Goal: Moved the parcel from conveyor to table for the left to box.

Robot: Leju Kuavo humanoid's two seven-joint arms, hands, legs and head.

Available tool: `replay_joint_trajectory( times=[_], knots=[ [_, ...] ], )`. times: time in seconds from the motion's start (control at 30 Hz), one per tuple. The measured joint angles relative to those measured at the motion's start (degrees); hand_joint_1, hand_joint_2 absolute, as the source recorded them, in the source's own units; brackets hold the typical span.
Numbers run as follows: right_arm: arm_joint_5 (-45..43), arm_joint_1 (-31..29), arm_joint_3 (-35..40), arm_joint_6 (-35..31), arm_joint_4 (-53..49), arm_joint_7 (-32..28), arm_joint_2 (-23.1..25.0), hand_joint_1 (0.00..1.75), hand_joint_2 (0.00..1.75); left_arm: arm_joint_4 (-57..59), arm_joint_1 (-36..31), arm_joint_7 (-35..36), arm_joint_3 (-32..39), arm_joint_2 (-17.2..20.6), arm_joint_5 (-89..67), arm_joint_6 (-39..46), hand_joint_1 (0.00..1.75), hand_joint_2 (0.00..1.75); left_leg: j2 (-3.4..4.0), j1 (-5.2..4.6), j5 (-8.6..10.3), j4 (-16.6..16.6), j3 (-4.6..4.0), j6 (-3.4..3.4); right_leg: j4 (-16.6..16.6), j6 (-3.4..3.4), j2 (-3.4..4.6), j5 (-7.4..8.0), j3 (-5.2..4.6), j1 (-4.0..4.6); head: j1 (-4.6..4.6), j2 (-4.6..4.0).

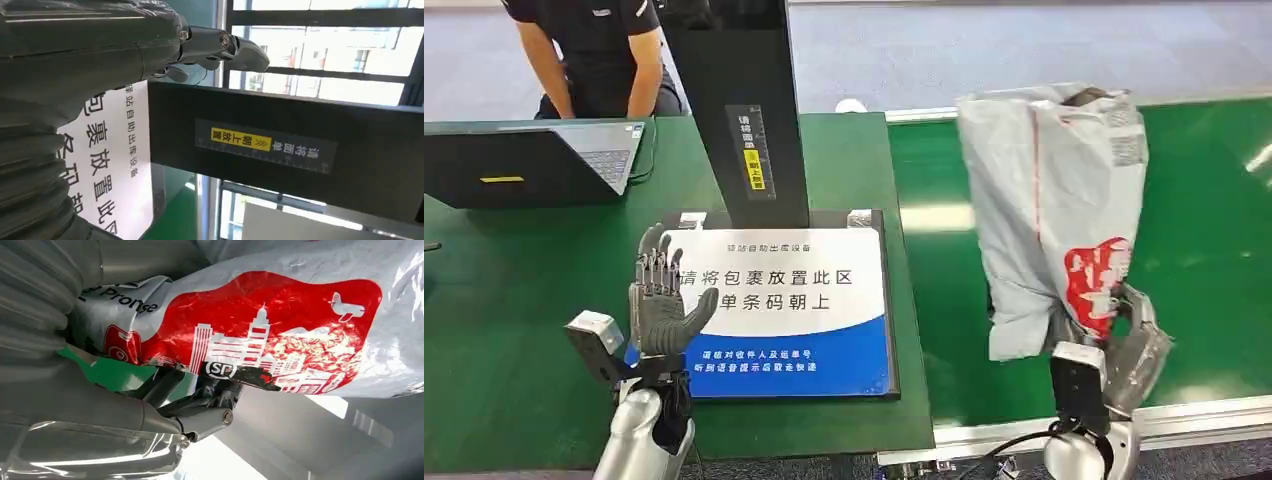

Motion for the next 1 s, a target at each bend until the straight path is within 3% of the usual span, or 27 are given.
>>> replay_joint_trajectory(
  times=[0.1, 0.2, 0.57, 0.8, 1.0],
  knots=[
    [-0.7, -3.2, 5.4, 10.5, 1.6, 2.0, -2.2, 1.75, 1.75, 0.0, 0.1, -0.6, 0.1, 0.2, 1.2, 0.3, 0.0, 1.75, 0.01, 0.0, 0.05, 0.0, 0.0, -0.01, 0.0, -0.02, 0.0, 0.03, -0.01, 0.0, -0.02, 0.0],
    [1.2, -7.4, 10.4, 16.8, 5.3, 3.3, -4.7, 1.75, 1.75, 0.0, 0.1, -0.7, 0.1, 0.6, 2.0, 0.3, 0.0, 1.75, 0.0, 0.0, 0.08, 0.0, -0.02, -0.02, 0.1, -0.04, -0.01, 0.05, -0.04, 0.0, 0.0, 0.0],
    [17.0, -25.6, 29.3, 20.0, 23.9, 1.0, -11.6, 1.75, 1.75, 0.0, -0.8, -0.7, -1.3, 1.1, 2.9, 0.0, 0.0, 1.75, 0.01, 0.0, 0.1, 0.0, -0.02, -0.05, 0.1, -0.09, 0.0, 0.08, -0.1, 0.01, -0.02, 0.0],
    [18.6, -29.9, 34.8, 20.0, 29.8, 1.0, -12.7, 1.75, 1.75, 0.0, -1.1, -0.7, -1.7, 1.7, 3.0, 0.0, 0.0, 1.75, -0.01, 0.01, 0.11, 0.0, -0.08, -0.07, 0.1, -0.09, -0.01, 0.08, -0.12, 0.01, 0.02, 0.0],
    [27.8, -37.8, 43.3, 19.6, 40.1, 5.0, -12.1, 1.75, 1.75, 0.2, -1.8, -0.7, -1.8, 2.1, 3.9, 0.2, 0.0, 1.75, 0.01, 0.01, 0.15, 0.0, -0.06, -0.11, 0.1, -0.14, 0.0, 0.12, -0.15, 0.01, -0.02, 0.0]
  ],
)
